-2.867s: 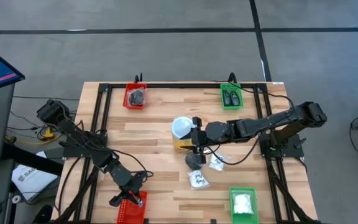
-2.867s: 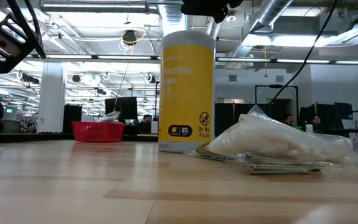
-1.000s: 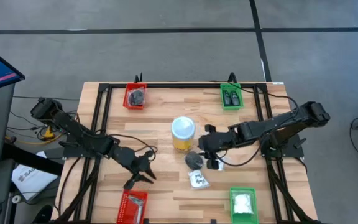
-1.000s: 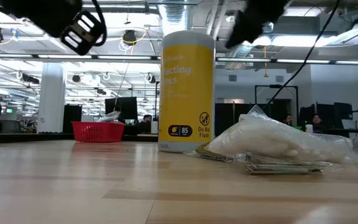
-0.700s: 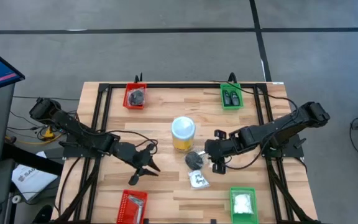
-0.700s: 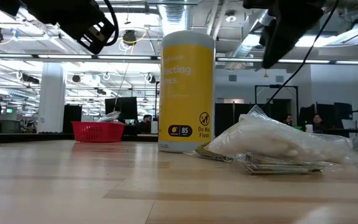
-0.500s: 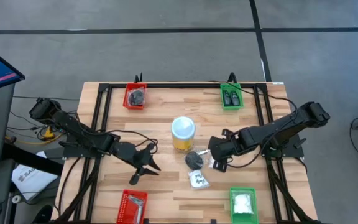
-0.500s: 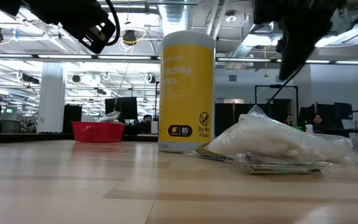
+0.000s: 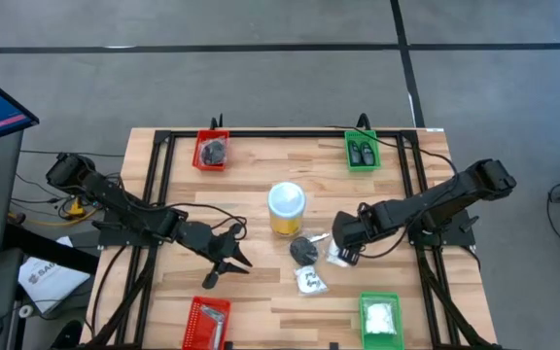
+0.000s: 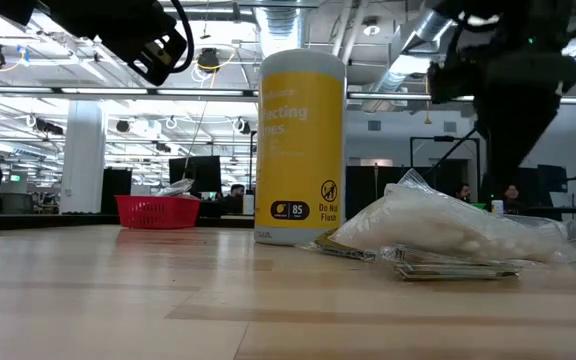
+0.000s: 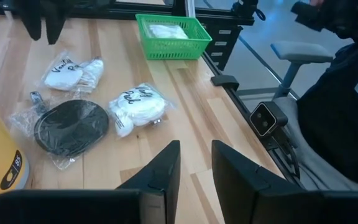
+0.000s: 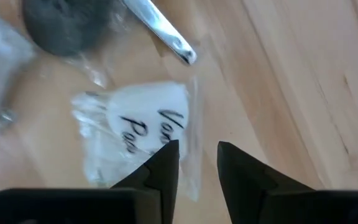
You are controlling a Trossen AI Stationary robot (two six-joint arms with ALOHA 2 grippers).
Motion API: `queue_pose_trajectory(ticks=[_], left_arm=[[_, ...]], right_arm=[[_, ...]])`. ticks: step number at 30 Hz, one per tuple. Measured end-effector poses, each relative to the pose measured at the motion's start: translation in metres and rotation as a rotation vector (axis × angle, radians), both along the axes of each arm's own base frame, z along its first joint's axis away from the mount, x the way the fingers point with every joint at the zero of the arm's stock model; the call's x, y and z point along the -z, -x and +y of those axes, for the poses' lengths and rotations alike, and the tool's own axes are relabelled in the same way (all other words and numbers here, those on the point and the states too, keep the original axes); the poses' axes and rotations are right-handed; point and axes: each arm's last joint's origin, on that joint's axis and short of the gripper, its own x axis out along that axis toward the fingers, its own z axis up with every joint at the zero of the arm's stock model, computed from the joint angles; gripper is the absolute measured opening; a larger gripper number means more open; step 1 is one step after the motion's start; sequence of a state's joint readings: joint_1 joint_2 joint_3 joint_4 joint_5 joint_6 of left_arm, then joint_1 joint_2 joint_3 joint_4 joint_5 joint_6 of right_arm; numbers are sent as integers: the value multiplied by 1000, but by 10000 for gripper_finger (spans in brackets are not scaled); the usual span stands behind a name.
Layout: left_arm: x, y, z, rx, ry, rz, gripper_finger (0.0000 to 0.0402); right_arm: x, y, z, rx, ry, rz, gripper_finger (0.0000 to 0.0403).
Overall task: Pick & Place Travel size toiletries
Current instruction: Put the white cotton pack into the bottom green bin
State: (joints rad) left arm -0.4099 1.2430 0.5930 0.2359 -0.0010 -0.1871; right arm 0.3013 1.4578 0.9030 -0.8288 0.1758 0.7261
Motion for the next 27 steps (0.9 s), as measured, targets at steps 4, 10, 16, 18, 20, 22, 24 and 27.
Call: queue_pose_trajectory(ticks=[4, 10, 16, 18, 20, 22, 24, 27], left_arm=[[0, 0, 0, 0, 2, -4, 84], [-1, 0, 0, 0, 3, -7, 84], [-1, 0, 0, 8, -12, -16, 84], [-1, 0, 0, 12, -19, -21, 84], [-1, -1, 0, 12, -19, -23, 84], [-1, -1, 0, 12, -19, -23, 84], [-1, -1, 0, 12, -19, -23, 84], [-1, -1, 0, 12, -18, -24, 84]], right_arm=[[11, 4, -6, 25, -18, 24, 93], [20, 7, -12, 38, -58, 23, 82], [34, 11, -15, 36, -140, 30, 76], [36, 10, -14, 30, -154, 5, 76], [36, 10, -14, 17, -153, 1, 76], [39, 12, -15, 17, -149, 15, 76], [42, 14, -17, 24, -147, 22, 76], [49, 18, -19, 31, -151, 29, 75]])
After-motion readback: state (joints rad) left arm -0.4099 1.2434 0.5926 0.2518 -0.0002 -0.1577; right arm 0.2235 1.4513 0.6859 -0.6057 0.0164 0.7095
